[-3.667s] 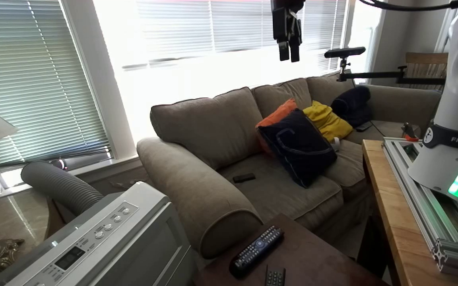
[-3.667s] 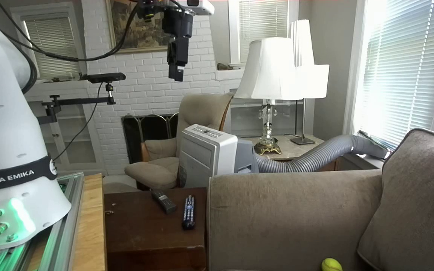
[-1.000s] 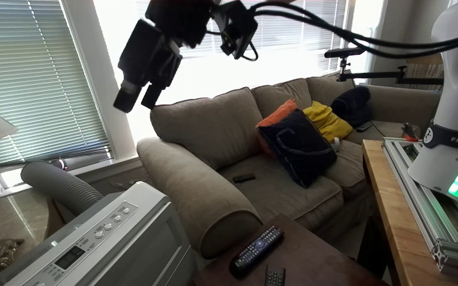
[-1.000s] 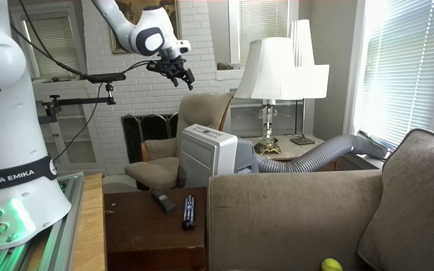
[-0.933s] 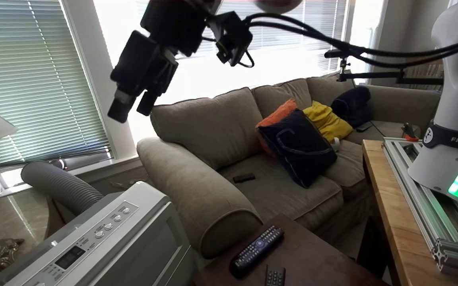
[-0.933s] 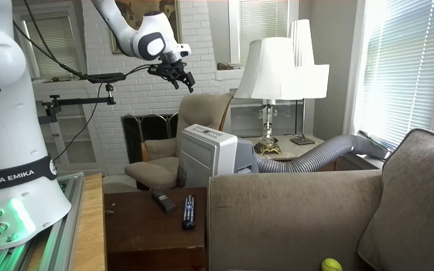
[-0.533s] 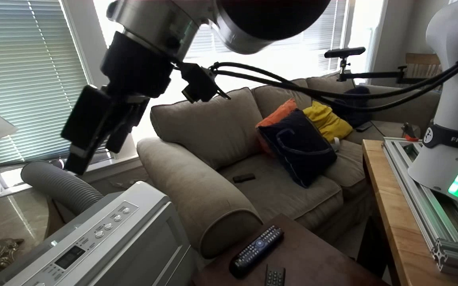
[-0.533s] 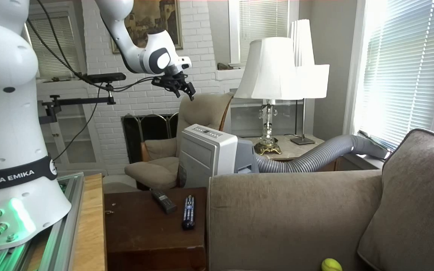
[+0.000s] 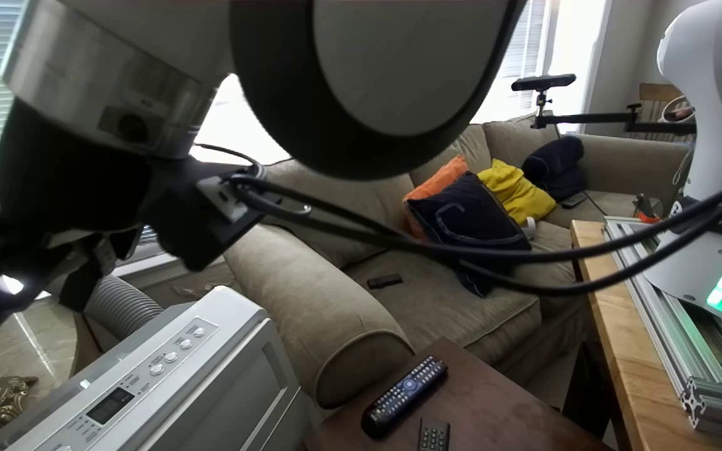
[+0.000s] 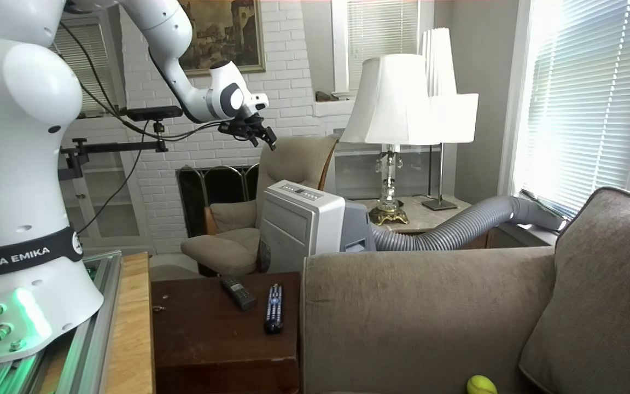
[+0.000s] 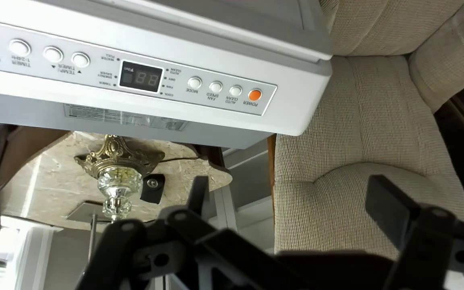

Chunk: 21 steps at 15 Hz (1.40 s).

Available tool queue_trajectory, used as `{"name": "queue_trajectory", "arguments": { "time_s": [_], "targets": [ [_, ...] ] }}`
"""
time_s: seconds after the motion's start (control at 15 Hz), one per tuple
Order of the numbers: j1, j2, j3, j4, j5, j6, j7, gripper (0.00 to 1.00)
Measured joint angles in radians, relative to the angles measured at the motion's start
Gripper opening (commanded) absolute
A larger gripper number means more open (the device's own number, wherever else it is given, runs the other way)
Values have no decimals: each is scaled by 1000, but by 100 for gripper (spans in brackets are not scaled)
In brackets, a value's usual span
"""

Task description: Turn on the air conditioner.

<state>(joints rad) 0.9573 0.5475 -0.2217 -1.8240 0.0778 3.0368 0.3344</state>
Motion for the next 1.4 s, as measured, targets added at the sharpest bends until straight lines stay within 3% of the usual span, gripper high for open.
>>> {"name": "queue_trajectory", "arguments": {
  "time_s": [0.27, 0.53, 0.73, 1.0, 1.27, 1.4],
  "targets": [
    [147, 140, -173, 160, -3, -71, 121, 100],
    [172, 270, -219, 311, -9, -136, 216, 100],
    [166, 320, -219, 381, -9, -161, 253, 100],
    [160, 325, -216, 385, -7, -168, 252, 100],
    [66, 330, -110, 383, 5, -194, 247, 100],
    [-1, 341, -49, 391, 3, -200, 245, 74]
  ]
}}
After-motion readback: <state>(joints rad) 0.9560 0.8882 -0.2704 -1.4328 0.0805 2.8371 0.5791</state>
